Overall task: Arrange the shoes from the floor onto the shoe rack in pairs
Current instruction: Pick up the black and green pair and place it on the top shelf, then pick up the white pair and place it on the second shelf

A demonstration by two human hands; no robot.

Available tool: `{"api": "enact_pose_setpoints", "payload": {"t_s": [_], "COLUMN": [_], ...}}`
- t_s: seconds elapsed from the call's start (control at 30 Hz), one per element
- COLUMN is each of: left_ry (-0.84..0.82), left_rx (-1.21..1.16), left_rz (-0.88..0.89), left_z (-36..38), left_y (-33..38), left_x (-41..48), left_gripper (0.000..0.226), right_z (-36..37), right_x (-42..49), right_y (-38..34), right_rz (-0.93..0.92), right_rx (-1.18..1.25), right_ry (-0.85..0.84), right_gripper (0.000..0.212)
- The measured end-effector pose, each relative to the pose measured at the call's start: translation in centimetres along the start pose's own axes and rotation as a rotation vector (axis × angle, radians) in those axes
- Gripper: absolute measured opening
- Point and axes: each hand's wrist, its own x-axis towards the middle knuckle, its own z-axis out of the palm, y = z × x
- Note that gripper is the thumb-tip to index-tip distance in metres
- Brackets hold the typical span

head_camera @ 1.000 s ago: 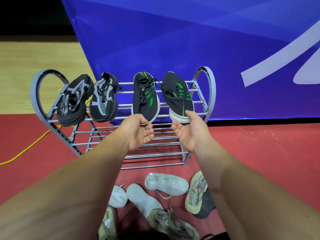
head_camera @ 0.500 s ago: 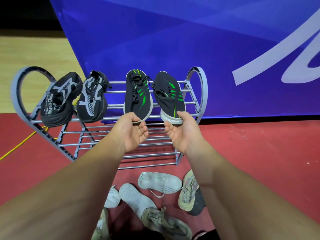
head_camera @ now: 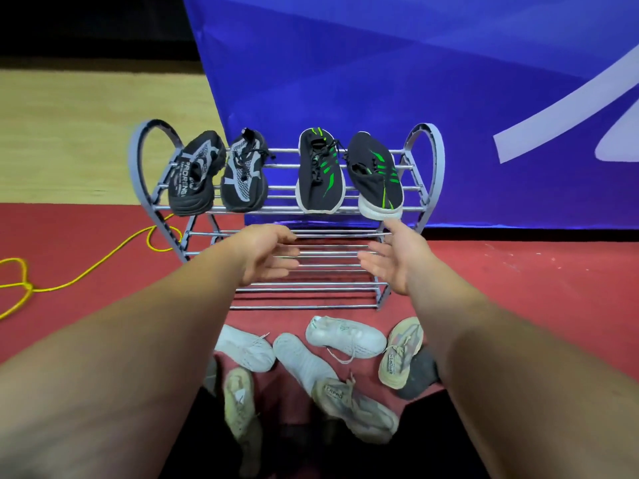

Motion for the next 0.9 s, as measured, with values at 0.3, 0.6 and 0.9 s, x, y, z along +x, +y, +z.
{"api": "enact_pose_setpoints", "payload": {"t_s": [0.3, 0.6, 0.9], "left_ry": [0.210, 0.320, 0.109], "left_rx": [0.793, 0.637, 0.637], "left_rz": [0.118, 0.078, -0.042], "left_z": [-9.1, -13.3, -10.0], "left_y": [-5.4, -14.6, -16.8], "left_x": [-9.0, -8.5, 0.6], "left_gripper": [0.012, 0.019, 0.023], "right_z": [4.0, 7.2, 4.5], "right_x": [-5.9, -5.4, 1.6], "right_y": [4.3, 11.0, 14.6], "right_rz": [-0.114, 0.005, 0.096], "right_rx": [-0.755, -0.986, -1.013], "right_ry": [-0.072, -0.229, -0.116], "right_gripper": [0.042, 0.041, 0.022]}}
